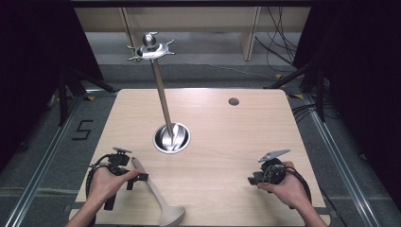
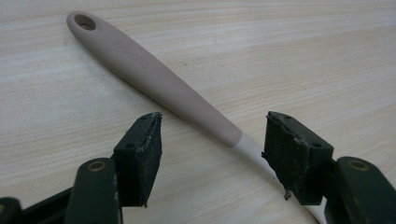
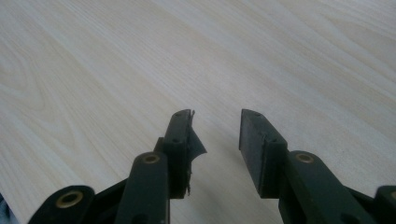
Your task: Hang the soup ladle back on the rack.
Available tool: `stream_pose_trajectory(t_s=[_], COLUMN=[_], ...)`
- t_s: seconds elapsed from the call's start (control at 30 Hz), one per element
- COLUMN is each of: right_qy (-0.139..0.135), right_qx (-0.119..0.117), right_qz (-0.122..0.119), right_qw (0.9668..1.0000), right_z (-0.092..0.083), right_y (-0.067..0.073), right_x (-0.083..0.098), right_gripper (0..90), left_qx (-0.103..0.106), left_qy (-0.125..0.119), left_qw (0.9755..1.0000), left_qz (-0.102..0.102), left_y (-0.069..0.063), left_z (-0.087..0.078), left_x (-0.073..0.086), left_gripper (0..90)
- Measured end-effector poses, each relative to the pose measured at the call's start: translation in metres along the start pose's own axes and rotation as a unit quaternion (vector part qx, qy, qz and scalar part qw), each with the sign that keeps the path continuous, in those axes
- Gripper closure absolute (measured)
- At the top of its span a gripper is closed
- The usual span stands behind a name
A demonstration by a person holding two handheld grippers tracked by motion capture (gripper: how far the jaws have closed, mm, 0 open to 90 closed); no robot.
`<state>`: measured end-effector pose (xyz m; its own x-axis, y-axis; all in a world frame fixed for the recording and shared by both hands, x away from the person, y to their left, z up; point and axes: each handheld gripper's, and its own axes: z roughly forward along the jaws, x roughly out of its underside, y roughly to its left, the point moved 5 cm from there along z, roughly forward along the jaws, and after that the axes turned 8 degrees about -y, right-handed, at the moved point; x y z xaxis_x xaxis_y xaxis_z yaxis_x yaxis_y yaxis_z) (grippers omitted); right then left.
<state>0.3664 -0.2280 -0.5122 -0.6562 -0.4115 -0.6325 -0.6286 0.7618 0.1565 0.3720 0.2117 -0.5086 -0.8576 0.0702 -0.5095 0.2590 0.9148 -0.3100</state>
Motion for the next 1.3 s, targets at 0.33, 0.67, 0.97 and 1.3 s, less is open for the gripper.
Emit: stream_pose_trajectory(t_s=[0.33, 0.67, 0.97, 1.3], right_qy=[-0.006, -0.003, 0.011, 0.017], right_qx=[-0.002, 0.000, -0.006, -0.006], right_qz=[-0.009, -0.009, -0.001, 0.007], right_qw=[0.9999, 1.0000, 0.9999, 0.9998], right_z=[-0.001, -0.001, 0.000, 0.000], right_y=[-0.005, -0.001, 0.000, 0.002], right_x=[-0.001, 0.000, 0.000, 0.002], right_gripper=[63.1, 62.3, 62.2, 62.0], left_qx=[-0.014, -0.025, -0.035, -0.055], left_qy=[0.011, 0.037, 0.073, 0.081], left_qw=[0.9998, 0.9989, 0.9967, 0.9951], left_qz=[-0.012, -0.015, 0.004, 0.017], left_y=[-0.004, -0.007, -0.009, -0.010], left_z=[0.005, 0.011, 0.025, 0.034], left_x=[-0.001, 0.001, -0.001, -0.002], left_gripper=[35.2, 34.8, 33.8, 35.7])
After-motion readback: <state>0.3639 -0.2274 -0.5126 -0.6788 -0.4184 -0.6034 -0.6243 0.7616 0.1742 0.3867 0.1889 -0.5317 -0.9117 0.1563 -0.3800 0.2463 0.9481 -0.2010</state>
